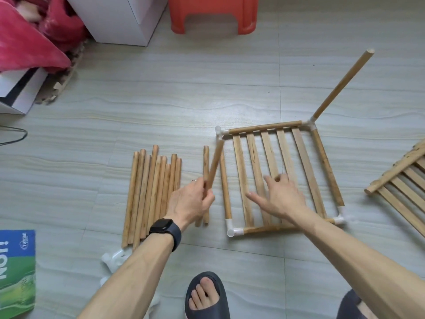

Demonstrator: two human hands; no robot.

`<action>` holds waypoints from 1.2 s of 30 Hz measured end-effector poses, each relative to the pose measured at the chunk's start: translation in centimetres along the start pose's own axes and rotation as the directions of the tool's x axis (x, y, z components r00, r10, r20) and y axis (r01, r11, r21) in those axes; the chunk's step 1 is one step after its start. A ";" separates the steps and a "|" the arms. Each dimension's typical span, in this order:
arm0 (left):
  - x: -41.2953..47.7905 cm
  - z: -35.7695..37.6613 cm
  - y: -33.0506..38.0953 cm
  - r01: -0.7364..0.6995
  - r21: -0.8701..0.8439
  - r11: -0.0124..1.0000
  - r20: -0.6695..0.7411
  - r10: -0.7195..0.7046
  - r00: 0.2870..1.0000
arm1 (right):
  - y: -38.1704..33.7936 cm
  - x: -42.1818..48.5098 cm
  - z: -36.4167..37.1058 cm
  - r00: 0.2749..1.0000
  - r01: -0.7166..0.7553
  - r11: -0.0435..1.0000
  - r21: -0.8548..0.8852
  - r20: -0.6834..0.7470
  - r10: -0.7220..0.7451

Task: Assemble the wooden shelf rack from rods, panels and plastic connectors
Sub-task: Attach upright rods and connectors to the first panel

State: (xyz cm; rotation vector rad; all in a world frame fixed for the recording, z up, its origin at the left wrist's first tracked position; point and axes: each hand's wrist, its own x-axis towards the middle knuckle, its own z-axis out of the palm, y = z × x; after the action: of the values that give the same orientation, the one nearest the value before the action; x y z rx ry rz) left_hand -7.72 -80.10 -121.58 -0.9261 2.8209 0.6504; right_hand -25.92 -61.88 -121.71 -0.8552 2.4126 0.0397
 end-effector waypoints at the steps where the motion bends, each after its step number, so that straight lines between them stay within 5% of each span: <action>1: 0.3 -0.3 0.9 -0.084 0.011 0.996 -0.004 0.084 0.996 | -0.9 0.2 -1.3 0.997 0.073 0.982 0.175 -0.021 -0.070; 3: 1.2 -0.5 2.7 -0.225 0.056 0.973 -0.029 0.227 0.974 | -3.1 0.4 -3.9 0.988 0.152 0.839 0.523 -0.060 -0.141; 5: 2.2 -0.3 4.4 -0.276 0.061 0.959 -0.079 0.281 0.957 | -4.7 1.1 -5.9 0.977 0.201 0.732 0.651 -0.186 -0.103; 8: 4.0 0.5 5.4 -0.159 0.016 0.987 -0.074 0.160 0.984 | -5.0 1.5 -8.4 0.906 0.311 0.773 0.554 -0.420 -0.064; 12: 4.9 3.5 4.4 -0.007 0.212 0.977 0.221 -0.041 0.975 | -3.8 1.6 -10.2 0.827 0.365 0.761 0.537 -0.563 0.001; 18: 0.7 6.3 4.4 -0.096 0.276 0.956 0.281 0.016 0.960 | -3.5 1.0 -9.8 0.804 0.379 0.757 0.532 -0.595 0.016; 23: -2.2 5.5 5.5 -0.371 0.367 0.853 0.212 0.312 0.926 | -4.9 0.0 -8.9 0.784 0.422 0.754 0.503 -0.620 -0.024; 29: -1.1 6.4 3.4 -0.173 0.401 0.900 0.374 0.012 0.928 | -7.0 -1.0 -7.6 0.750 0.511 0.769 0.386 -0.636 -0.180; 36: -1.4 8.0 3.2 -0.164 0.390 0.906 0.403 -0.007 0.915 | -8.5 -1.6 -6.3 0.737 0.563 0.762 0.320 -0.612 -0.288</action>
State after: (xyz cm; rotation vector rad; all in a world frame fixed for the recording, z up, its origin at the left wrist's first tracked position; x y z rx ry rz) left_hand -8.74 -73.57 -127.28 -0.5296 2.4871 0.1879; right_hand -23.08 -69.04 -114.27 -1.2864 2.4244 -1.0952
